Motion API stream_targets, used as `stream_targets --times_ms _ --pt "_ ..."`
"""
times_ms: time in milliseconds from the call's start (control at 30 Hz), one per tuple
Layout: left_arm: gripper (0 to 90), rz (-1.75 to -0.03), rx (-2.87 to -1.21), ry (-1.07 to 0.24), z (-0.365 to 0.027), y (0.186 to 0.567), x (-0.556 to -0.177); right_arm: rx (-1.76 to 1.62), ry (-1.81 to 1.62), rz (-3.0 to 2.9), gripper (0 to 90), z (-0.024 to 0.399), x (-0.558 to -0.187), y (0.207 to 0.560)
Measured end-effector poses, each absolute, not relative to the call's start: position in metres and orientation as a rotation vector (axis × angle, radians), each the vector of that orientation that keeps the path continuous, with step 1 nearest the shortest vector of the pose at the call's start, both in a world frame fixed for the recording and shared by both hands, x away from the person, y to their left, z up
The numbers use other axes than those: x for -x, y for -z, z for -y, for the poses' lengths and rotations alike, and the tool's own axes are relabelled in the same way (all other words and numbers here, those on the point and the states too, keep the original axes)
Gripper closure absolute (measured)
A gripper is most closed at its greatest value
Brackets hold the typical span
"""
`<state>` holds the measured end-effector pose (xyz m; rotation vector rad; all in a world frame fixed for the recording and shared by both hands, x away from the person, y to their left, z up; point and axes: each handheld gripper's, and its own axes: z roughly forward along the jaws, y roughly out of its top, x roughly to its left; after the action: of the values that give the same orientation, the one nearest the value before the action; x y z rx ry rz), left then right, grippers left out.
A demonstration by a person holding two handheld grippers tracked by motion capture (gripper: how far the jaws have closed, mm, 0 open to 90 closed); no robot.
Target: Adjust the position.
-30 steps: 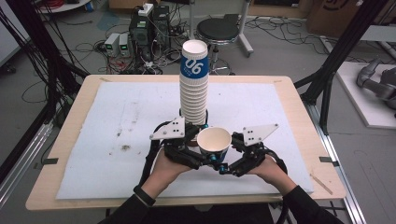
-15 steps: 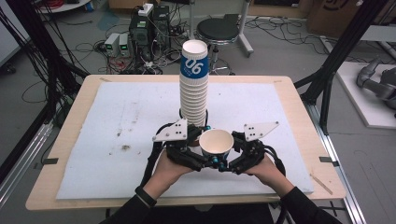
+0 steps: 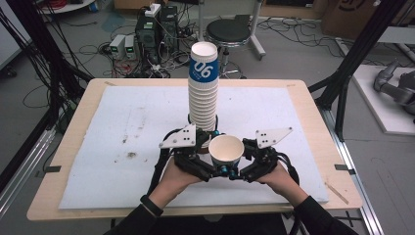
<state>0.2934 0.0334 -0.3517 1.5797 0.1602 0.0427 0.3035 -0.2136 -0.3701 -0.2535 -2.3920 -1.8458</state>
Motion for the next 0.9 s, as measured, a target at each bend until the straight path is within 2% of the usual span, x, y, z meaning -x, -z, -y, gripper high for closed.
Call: stream_targets --times_ms 533,900 --pt "9.7 -0.184 -1.616 -0.103 -0.052 0.353 -0.300 0.331 1.921 2.396 25.3 0.230 -0.312 0.363" --pt "9.7 -0.183 -1.672 -0.086 -0.043 0.364 -0.301 0.361 1.980 2.362 25.4 0.235 -0.312 0.359"
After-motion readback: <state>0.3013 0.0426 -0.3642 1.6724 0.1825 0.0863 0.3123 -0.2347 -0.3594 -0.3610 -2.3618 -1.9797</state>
